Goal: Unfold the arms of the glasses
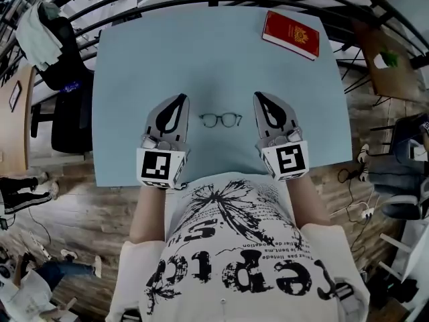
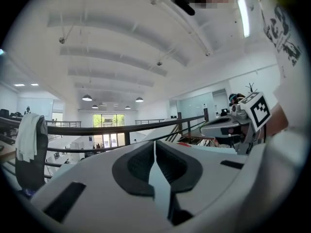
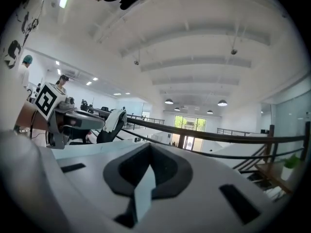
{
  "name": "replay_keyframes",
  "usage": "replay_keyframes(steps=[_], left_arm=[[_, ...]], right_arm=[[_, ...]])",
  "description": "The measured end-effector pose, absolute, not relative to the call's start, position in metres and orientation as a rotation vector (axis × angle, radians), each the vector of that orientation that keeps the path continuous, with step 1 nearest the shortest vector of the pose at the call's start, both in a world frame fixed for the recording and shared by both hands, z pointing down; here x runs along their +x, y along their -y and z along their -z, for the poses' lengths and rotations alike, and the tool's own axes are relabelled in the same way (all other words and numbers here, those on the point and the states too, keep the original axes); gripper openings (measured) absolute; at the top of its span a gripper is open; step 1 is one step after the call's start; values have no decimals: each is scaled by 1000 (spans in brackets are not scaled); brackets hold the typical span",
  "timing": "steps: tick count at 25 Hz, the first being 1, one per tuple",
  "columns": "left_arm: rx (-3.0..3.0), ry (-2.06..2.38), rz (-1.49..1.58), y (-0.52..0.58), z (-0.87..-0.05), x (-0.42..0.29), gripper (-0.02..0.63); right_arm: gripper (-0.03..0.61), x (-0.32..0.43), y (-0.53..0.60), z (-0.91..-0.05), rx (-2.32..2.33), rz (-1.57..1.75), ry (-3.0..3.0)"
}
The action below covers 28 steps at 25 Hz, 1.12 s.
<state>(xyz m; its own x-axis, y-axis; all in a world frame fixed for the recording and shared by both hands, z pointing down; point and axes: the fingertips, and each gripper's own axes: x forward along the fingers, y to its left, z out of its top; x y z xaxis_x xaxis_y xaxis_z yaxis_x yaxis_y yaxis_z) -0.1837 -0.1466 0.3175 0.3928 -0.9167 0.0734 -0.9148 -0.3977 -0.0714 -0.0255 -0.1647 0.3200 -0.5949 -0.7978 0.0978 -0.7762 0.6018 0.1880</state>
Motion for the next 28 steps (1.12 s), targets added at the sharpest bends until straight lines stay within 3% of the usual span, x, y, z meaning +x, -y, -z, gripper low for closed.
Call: replay_keyframes(steps=[28], left_arm=[[-2598, -1722, 61, 155, -288, -184, 26]], right_arm=[[8, -32, 176, -309, 1286, 236, 2665]])
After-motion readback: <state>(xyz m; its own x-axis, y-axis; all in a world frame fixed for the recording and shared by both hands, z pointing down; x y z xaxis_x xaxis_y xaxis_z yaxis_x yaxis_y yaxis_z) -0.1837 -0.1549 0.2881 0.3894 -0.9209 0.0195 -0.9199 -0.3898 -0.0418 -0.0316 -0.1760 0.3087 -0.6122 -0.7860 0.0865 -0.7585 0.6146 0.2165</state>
